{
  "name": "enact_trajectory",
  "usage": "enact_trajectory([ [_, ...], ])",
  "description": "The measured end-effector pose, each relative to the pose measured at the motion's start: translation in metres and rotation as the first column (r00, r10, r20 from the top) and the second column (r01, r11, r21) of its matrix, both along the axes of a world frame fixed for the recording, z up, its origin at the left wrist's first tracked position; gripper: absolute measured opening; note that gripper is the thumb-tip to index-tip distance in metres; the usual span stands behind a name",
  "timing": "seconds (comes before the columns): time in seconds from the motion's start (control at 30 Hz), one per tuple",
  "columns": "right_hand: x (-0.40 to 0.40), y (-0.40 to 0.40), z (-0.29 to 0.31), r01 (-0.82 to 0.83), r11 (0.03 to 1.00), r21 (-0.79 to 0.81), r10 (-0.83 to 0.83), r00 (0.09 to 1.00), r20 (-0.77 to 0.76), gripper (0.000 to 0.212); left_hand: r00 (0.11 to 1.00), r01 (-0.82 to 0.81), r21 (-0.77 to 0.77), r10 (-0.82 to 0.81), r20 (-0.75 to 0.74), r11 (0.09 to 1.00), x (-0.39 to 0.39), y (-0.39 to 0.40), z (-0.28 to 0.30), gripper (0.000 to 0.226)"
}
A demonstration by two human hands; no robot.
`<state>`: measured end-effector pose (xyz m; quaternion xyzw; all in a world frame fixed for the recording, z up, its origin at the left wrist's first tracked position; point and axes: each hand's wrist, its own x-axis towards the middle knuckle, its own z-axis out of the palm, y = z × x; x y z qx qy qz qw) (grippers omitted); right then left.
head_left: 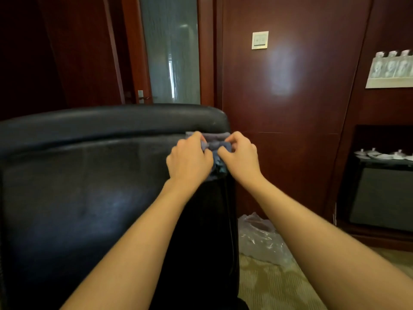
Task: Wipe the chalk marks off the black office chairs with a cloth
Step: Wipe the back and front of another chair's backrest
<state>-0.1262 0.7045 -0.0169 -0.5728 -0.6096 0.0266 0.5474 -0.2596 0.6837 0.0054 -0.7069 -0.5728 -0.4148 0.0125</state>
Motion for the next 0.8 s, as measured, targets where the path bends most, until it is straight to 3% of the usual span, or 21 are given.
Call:
enact_trajectory([
  [0.17,0.020,-0.012,-0.004,-0.030,0.995,0.093,0.024,0.998,0.062,0.010,0.993,0.102,0.128,-0.094,-0.071,0.987,-0.004,0.002,-0.001,0.016],
  [0.3,0.029,0.011,0.049,0.034,0.977,0.209,-0.021,0.998,-0.064,0.009,0.993,0.107,0.269,-0.091,-0.071,0.957,0.017,0.028,0.044,0.023],
  [0.43,0.033,0.029,0.060,0.093,0.992,0.082,-0.079,0.983,-0.166,0.007,0.928,0.101,0.284,0.013,-0.372,0.954,0.040,0.051,0.070,0.022],
  [0.53,0.027,0.031,0.060,0.078,0.997,0.023,-0.074,0.984,-0.161,0.007,0.877,0.065,0.263,0.070,-0.475,0.963,0.037,0.061,0.085,0.023],
  [0.67,0.005,0.037,0.085,0.081,0.996,0.020,-0.078,0.987,-0.142,0.007,0.882,0.022,0.176,0.064,-0.468,0.984,0.018,0.061,0.108,0.032],
  [0.8,-0.045,0.044,0.107,0.049,0.999,0.011,-0.050,0.995,0.081,0.015,0.921,-0.058,0.115,0.098,-0.376,0.992,-0.036,0.063,0.116,0.038],
])
